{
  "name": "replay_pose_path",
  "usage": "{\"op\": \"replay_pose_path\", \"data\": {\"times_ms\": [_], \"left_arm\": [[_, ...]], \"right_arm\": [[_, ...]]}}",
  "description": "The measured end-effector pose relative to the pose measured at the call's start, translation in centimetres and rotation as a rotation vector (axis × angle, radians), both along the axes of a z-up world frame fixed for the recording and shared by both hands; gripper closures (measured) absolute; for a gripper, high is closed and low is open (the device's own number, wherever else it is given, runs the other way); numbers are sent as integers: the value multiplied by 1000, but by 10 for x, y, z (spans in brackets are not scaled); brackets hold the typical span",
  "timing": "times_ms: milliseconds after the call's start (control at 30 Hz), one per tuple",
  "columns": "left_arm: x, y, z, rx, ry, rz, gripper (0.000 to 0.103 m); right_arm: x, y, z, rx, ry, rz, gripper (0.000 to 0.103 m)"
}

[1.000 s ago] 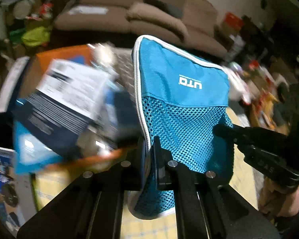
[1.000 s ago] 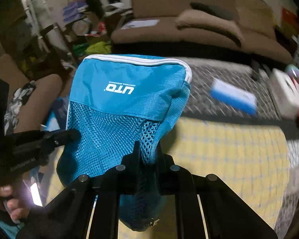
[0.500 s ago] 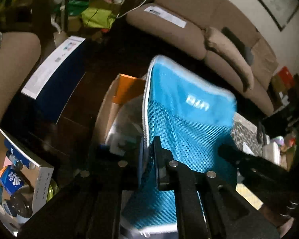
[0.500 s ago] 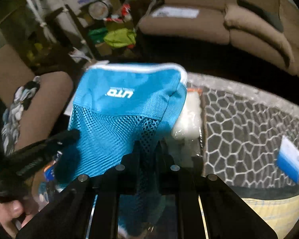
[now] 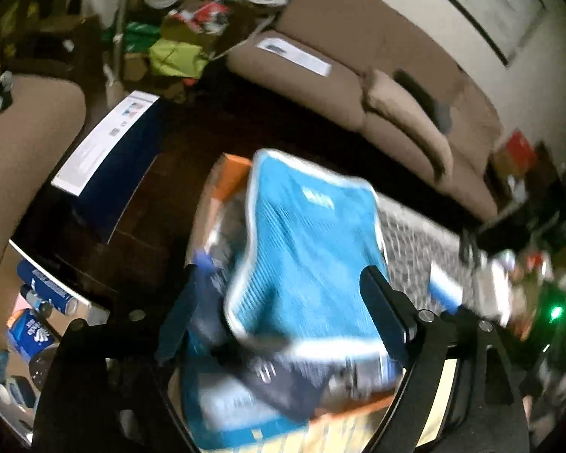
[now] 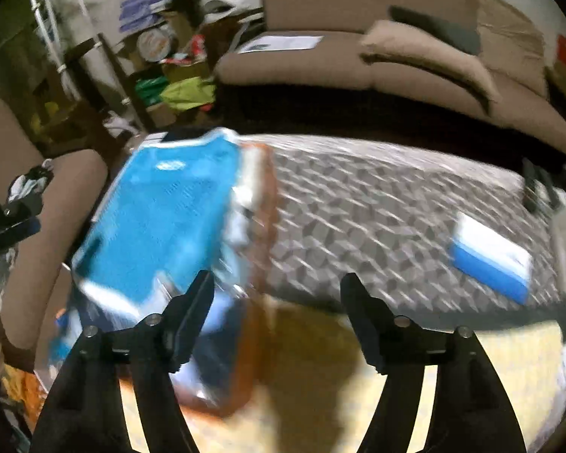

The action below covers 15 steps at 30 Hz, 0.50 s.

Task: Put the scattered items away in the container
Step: 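Lower the mesh bag onto the box items and open both grippers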

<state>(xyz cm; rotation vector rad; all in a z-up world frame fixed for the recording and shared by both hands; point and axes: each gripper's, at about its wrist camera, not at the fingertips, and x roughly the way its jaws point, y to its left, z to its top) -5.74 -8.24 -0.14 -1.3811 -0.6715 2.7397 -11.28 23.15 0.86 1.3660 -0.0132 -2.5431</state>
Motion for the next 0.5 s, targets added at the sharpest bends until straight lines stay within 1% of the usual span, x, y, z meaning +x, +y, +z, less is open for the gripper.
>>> {"op": "replay_pose_path", "data": {"times_ms": [67,133,267,333,433,467,500], "left_arm": [[15,23,5,-39,6,-16,20],[32,47,8,-63,19,-60,20],[56,84,12,-161,46,-86,20],[59,97,11,-196,50,-92,20],[56,103,9,-205,49,-92,20],[55,104,8,-209,50,-89,20],[53,105,7,-217,48,-84,20]], "right_arm": [[27,33,-1,-1,-10,-43,31],[55,64,-3,-23,-14,-80,31],[90,105,-7,-46,-21,-128,30],[99,123,-11,-39,-26,-165,29],[98,150,-23,-75,-45,-224,29],[98,157,-26,-83,-51,-235,26],[95,165,-30,-87,-55,-249,19]]}}
